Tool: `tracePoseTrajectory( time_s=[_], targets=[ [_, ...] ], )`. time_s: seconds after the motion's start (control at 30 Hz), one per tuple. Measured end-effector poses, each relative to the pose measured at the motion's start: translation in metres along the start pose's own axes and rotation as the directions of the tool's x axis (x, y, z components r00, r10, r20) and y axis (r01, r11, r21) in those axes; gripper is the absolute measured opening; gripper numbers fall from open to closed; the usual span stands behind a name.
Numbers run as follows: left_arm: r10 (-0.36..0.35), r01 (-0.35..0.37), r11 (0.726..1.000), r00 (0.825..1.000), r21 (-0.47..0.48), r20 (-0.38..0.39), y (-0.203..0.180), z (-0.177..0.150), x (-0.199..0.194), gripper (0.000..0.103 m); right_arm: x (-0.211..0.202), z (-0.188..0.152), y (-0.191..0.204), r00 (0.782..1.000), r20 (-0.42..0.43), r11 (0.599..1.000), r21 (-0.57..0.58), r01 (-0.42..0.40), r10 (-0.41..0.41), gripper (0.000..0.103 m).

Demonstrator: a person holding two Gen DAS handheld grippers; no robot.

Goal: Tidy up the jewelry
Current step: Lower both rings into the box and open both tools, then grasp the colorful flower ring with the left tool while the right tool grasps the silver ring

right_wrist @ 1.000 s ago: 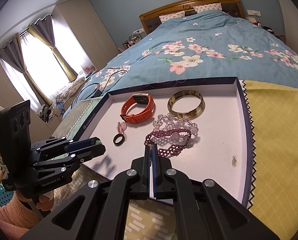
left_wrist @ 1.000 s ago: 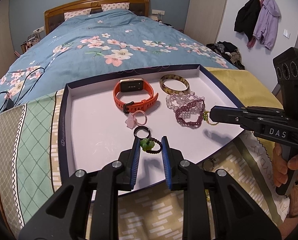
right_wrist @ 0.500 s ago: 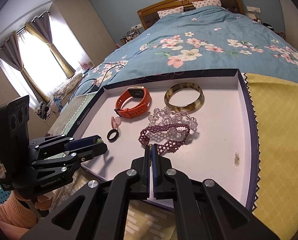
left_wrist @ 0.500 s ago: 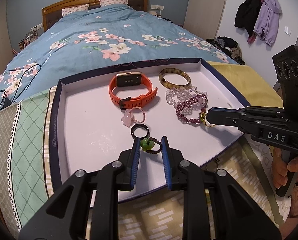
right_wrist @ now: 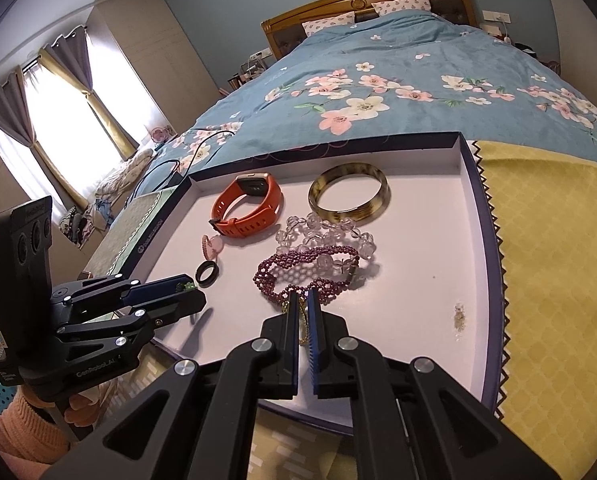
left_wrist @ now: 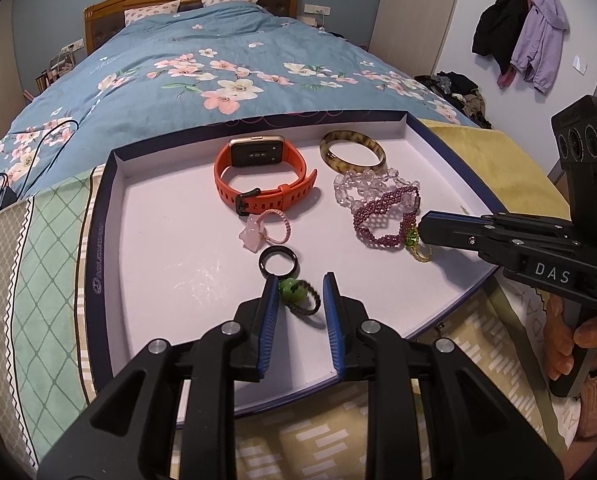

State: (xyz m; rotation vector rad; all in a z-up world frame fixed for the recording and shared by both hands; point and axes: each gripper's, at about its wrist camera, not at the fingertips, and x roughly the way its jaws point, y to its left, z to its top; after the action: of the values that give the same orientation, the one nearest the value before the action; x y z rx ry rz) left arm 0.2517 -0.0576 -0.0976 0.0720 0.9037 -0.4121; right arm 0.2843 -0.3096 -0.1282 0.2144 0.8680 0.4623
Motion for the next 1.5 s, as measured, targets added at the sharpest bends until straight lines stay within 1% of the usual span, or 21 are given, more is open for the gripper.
tracePoseTrajectory(
  time_s=[0.2,0.27,0.33,0.47,0.53,0.63,0.77,0.87,0.93,0.97,1.23,1.37,1.5],
  targets=[
    [0.002,-0.002,1.0,1.0,0.005,0.022,-0.003,0.001,-0.004,0.023,-0.004,0.001,-0.002,1.0,0.012,1.0,0.005,0.006,-0.006,0.005],
    [0.009,-0.009,1.0,1.0,0.008,0.03,-0.004,0.0,-0.007,0.025,-0.005,0.001,-0.002,1.0,0.017,1.0,0.006,0.01,-0.01,0.006],
    [0.02,-0.021,1.0,0.999,0.017,0.046,-0.006,-0.001,-0.01,0.028,-0.008,0.001,-0.002,1.0,0.026,1.0,0.009,0.014,-0.014,0.01],
    [0.034,-0.037,0.999,0.997,0.033,0.074,-0.01,0.0,-0.02,0.032,-0.012,0.001,-0.002,0.999,0.037,1.0,0.005,0.018,-0.018,0.011],
    [0.037,-0.04,0.998,0.995,0.038,0.087,-0.012,-0.001,-0.026,0.033,-0.015,0.001,-0.002,0.999,0.043,1.0,0.005,0.015,-0.015,0.015],
    [0.045,-0.05,0.998,0.993,0.042,0.105,-0.015,-0.003,-0.033,0.037,-0.017,0.002,-0.001,0.999,0.049,1.0,0.0,0.016,-0.016,0.016],
    [0.048,-0.052,0.998,0.992,0.039,0.115,-0.015,-0.005,-0.041,0.038,-0.02,0.001,0.002,0.998,0.054,1.0,-0.006,0.013,-0.012,0.016],
    [0.047,-0.052,0.998,0.991,0.037,0.125,-0.015,-0.008,-0.047,0.038,-0.027,-0.001,0.005,0.998,0.064,1.0,-0.015,0.01,-0.009,0.018],
    [0.045,-0.05,0.998,0.99,0.034,0.134,-0.015,-0.01,-0.053,0.038,-0.03,-0.002,0.006,0.998,0.068,1.0,-0.021,0.007,-0.005,0.024],
    [0.042,-0.047,0.998,0.99,0.033,0.138,-0.015,-0.011,-0.056,0.038,-0.032,-0.003,0.007,0.998,0.069,1.0,-0.025,0.004,-0.002,0.025],
    [0.017,-0.023,0.999,0.983,0.031,0.185,-0.014,-0.023,-0.088,0.038,-0.051,-0.016,0.017,0.997,0.074,0.997,-0.068,-0.023,0.028,0.026],
    [-0.006,-0.002,0.999,0.981,0.04,0.195,-0.016,-0.034,-0.101,0.039,-0.054,-0.028,0.023,0.997,0.053,0.995,-0.091,-0.044,0.049,0.026],
    [-0.023,0.011,0.998,0.981,0.06,0.193,-0.02,-0.049,-0.11,0.039,-0.04,-0.044,0.036,0.999,-0.011,0.99,-0.131,-0.049,0.048,0.026]
  ],
)
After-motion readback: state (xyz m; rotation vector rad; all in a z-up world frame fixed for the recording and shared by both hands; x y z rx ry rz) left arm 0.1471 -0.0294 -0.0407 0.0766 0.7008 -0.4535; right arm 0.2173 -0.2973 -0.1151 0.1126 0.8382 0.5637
